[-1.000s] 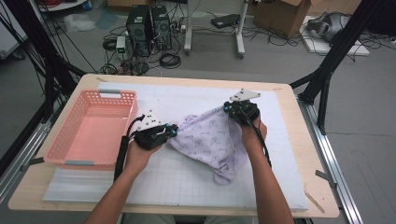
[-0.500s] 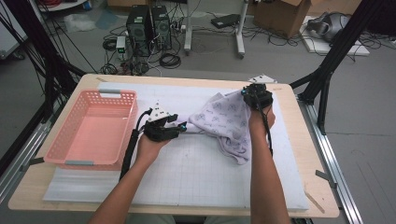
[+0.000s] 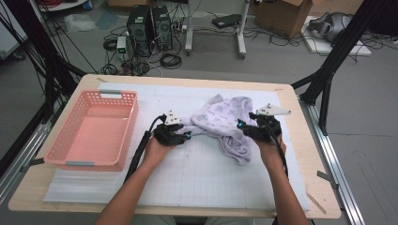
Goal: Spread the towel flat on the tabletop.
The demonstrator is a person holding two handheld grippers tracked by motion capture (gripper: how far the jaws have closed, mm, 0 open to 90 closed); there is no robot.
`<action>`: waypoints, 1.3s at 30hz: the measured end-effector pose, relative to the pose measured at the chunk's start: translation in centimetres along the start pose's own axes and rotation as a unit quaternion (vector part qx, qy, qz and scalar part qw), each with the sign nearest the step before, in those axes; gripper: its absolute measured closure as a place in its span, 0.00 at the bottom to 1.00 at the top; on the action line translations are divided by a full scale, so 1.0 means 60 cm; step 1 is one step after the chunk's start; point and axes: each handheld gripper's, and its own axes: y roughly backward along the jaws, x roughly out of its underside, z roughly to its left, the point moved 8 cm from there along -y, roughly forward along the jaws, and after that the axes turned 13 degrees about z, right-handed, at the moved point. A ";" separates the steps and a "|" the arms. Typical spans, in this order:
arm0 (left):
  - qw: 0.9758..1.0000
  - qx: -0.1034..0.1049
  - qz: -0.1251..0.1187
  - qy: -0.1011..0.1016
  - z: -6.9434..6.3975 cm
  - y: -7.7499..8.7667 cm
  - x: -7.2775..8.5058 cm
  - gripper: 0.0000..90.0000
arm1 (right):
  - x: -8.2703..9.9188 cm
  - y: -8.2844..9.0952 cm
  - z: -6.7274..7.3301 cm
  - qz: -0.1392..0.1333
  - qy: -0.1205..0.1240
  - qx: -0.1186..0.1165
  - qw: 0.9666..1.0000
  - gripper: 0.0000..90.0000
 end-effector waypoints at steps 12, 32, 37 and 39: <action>0.999 0.046 0.010 -0.005 -0.045 0.061 0.029 0.92 | 0.110 -0.042 0.081 0.092 0.081 -0.025 0.992 0.87; 0.997 0.072 -0.014 -0.009 -0.082 0.102 0.067 0.76 | -0.064 -0.085 0.004 0.043 0.033 0.010 0.998 0.91; 0.996 0.068 -0.051 -0.010 -0.085 0.112 0.039 0.48 | -0.058 -0.115 -0.004 0.055 -0.001 0.011 0.998 0.89; 0.996 0.066 -0.052 -0.020 -0.088 0.109 0.028 0.46 | -0.054 -0.109 -0.002 0.053 -0.002 0.006 0.999 0.83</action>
